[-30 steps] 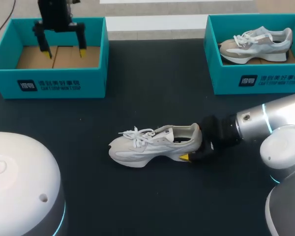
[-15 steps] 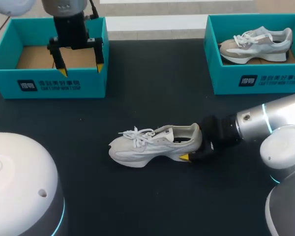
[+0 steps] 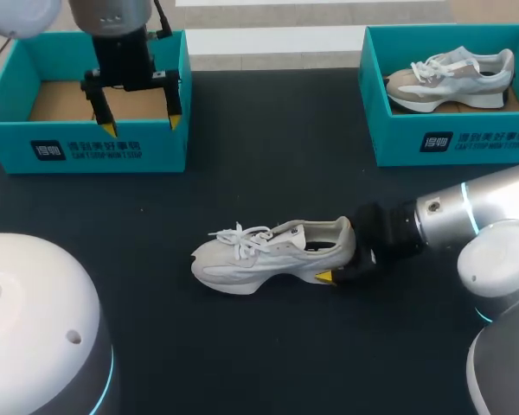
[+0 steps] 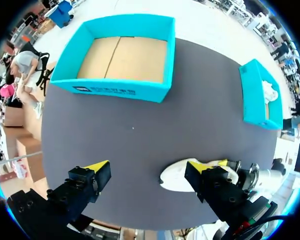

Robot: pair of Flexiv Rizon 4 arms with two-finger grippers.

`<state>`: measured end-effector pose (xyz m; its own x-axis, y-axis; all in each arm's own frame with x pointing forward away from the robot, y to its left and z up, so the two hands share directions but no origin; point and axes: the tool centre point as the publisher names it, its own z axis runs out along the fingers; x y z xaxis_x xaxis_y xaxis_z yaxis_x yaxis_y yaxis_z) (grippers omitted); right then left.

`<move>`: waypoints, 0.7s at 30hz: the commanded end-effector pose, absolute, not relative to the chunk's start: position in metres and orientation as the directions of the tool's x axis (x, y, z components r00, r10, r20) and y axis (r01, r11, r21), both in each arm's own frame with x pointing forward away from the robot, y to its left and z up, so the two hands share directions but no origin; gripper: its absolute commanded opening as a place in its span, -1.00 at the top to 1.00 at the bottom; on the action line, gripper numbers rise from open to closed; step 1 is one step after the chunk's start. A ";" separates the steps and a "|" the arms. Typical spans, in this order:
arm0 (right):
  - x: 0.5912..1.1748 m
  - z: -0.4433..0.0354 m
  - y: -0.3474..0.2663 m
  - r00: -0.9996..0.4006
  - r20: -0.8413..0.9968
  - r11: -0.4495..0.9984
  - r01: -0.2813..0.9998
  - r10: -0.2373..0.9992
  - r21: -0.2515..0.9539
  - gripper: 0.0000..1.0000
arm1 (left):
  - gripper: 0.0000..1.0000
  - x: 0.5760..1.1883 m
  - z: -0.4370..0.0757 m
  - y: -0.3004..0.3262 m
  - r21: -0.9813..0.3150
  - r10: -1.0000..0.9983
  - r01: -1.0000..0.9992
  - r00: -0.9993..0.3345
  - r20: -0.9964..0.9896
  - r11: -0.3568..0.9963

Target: Take the shoe out of the shoebox, open the shoe tongue, remove and reinsert the insole, then place the shoe into the shoebox

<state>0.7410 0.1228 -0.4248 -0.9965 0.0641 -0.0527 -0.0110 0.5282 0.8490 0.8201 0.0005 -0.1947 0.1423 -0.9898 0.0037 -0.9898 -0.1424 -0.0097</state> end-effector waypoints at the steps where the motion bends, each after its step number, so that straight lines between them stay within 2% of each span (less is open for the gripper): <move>1: 0.742 -0.426 0.124 -0.996 -0.054 0.530 -0.011 0.065 0.848 1.00 | -1.00 0.796 -0.197 -0.014 -0.005 -0.992 -0.992 0.124 -0.005 -0.124; 16: 0.742 -0.426 0.124 -0.996 -0.054 0.530 -0.011 0.065 0.848 1.00 | -1.00 0.724 -0.229 -0.073 0.102 -0.999 -0.995 -0.003 -0.051 -0.002; 21: 0.742 -0.426 0.124 -0.996 -0.054 0.530 -0.011 0.065 0.848 1.00 | -1.00 0.696 -0.240 -0.097 0.089 -0.993 -0.996 -0.039 -0.112 0.029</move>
